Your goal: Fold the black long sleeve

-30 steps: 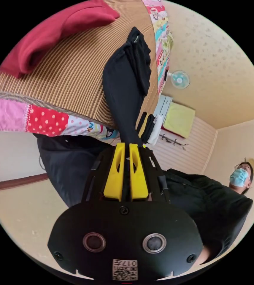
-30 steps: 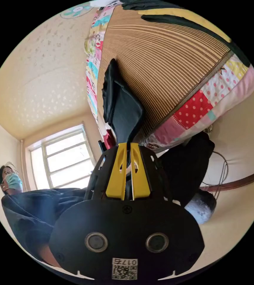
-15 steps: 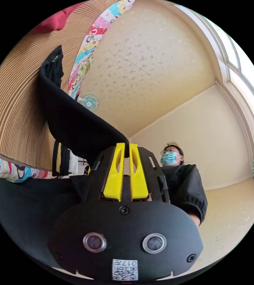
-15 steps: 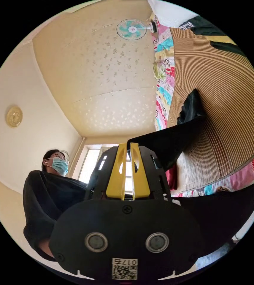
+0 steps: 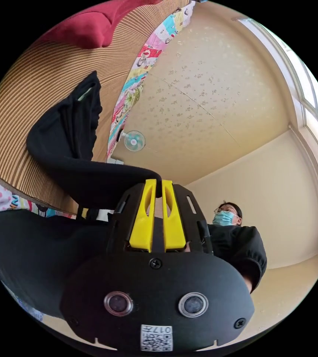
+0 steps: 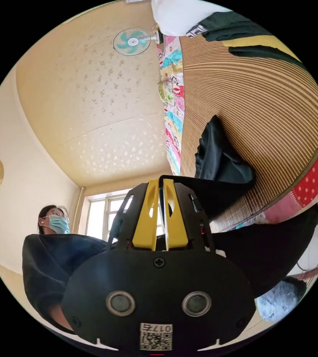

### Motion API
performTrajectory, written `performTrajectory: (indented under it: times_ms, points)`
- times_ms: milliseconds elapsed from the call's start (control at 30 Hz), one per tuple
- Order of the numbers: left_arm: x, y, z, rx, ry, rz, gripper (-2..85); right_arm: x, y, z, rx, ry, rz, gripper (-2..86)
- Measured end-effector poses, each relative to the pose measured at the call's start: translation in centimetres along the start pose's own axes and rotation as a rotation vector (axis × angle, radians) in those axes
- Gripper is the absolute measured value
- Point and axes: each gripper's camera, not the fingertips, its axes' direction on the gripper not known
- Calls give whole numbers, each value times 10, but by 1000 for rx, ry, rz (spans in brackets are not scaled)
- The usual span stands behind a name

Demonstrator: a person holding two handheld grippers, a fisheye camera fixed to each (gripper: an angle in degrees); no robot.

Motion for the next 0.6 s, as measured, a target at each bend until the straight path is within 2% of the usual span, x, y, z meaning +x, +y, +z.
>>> performTrajectory:
  times_ms: [167, 400, 600]
  points:
    - [-19, -53, 21, 66, -69, -24, 33, 81, -82, 25, 118, 76, 124, 25]
    - [-27, -152, 78, 124, -76, 75, 34, 153, -192, 71, 176, 67, 115, 24]
    - [-52, -236, 115, 175, -112, 70, 35, 225, -288, 110, 156, 98, 83, 25]
